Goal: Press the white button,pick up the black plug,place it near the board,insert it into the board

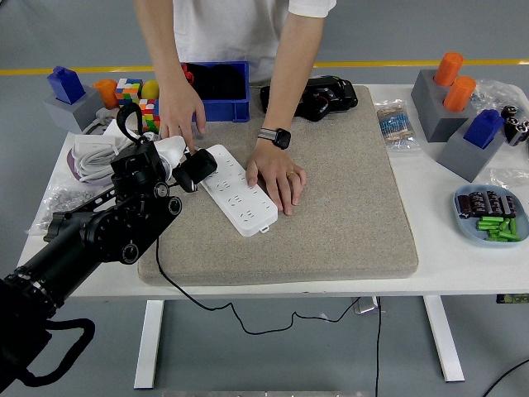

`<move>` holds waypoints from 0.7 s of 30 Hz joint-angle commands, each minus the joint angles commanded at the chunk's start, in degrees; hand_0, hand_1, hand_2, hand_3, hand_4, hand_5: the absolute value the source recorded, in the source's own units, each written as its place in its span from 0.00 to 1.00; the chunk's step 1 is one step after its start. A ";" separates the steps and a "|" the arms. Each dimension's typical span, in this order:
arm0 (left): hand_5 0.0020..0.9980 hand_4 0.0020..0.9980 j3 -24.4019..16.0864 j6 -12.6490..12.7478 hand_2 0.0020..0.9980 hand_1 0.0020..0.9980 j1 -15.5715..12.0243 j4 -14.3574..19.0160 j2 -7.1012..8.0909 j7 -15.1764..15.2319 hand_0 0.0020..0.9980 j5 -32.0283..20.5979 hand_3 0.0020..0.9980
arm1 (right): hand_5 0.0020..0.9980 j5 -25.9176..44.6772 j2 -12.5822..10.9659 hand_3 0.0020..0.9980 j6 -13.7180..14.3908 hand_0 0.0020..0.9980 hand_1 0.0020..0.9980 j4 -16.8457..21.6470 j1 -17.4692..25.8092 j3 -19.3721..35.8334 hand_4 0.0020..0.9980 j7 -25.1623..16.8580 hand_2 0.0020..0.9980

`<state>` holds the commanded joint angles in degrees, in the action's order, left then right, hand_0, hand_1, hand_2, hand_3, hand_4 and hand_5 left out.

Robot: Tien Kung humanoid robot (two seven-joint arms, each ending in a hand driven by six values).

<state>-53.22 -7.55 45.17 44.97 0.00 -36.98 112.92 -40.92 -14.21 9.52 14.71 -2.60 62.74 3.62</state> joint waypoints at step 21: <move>0.00 0.43 1.56 0.30 0.19 0.10 0.68 0.35 0.00 0.00 0.06 -0.59 0.52 | 0.30 0.04 -0.09 0.53 0.02 0.63 0.55 -0.05 -0.05 -0.04 0.64 0.01 0.53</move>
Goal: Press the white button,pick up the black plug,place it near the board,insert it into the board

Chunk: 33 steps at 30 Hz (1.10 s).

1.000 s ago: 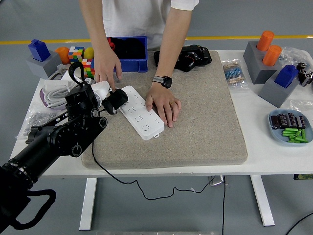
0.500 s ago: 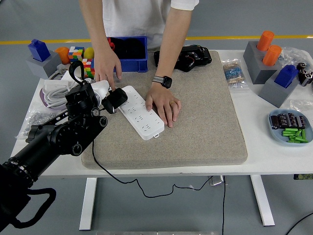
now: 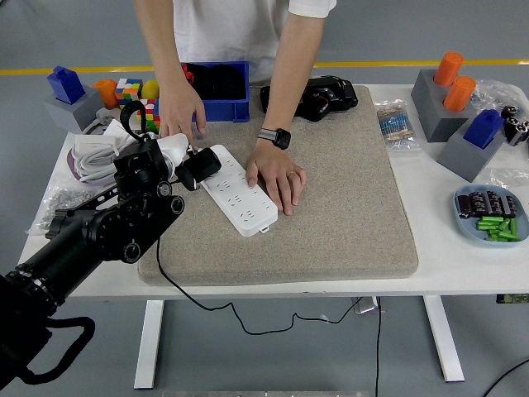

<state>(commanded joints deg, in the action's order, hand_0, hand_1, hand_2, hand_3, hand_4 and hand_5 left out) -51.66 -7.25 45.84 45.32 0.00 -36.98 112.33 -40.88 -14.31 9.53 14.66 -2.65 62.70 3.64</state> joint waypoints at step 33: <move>0.05 0.77 0.05 -0.24 0.31 0.31 -0.17 -0.25 0.00 0.00 0.15 -0.81 0.59 | 0.30 0.08 -0.06 0.53 -0.03 0.63 0.55 0.04 0.16 -0.31 0.64 -0.01 0.53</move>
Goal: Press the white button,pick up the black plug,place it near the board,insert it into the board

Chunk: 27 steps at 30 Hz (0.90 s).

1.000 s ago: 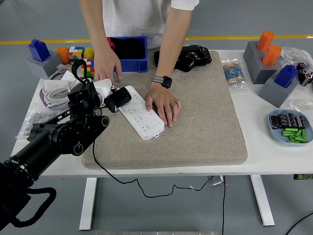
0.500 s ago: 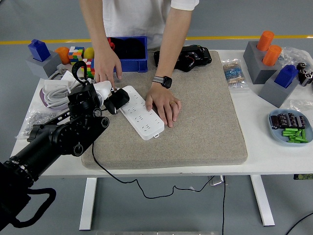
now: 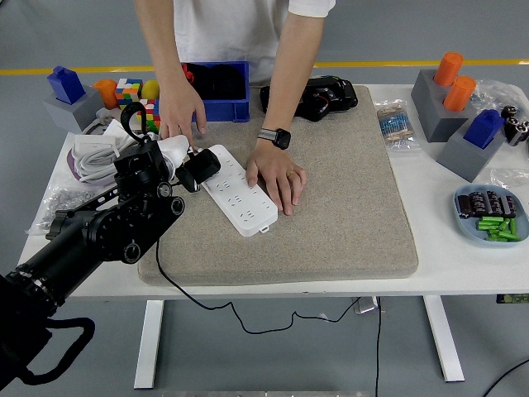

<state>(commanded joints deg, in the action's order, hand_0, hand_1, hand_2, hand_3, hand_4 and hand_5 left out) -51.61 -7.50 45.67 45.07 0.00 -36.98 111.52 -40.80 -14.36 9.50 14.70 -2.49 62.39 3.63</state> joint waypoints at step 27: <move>0.35 0.92 -0.55 -0.58 0.53 0.61 -0.19 0.39 0.00 0.00 0.34 -0.61 0.71 | 0.31 -0.09 0.13 0.53 -0.02 0.63 0.55 0.00 0.00 0.26 0.64 -0.03 0.53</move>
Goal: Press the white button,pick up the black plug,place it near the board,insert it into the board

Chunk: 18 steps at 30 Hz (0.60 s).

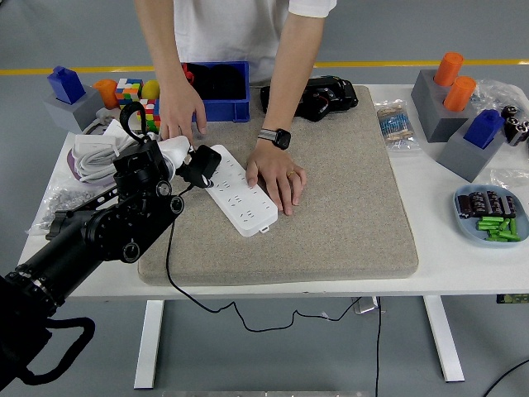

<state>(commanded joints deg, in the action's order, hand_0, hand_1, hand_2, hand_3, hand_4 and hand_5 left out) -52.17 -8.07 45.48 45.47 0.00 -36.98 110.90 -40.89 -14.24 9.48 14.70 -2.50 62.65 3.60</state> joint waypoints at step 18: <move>0.26 0.88 3.00 0.91 0.46 0.55 -0.03 0.72 1.06 0.00 0.29 1.25 0.69 | 0.31 -0.03 0.08 0.53 0.12 0.63 0.55 -0.01 -0.06 0.34 0.64 -0.22 0.53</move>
<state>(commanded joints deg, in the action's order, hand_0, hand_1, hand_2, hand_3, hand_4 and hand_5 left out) -49.17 -7.16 45.45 46.18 1.06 -36.98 112.15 -40.91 -14.15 9.60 14.69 -2.56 62.99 3.39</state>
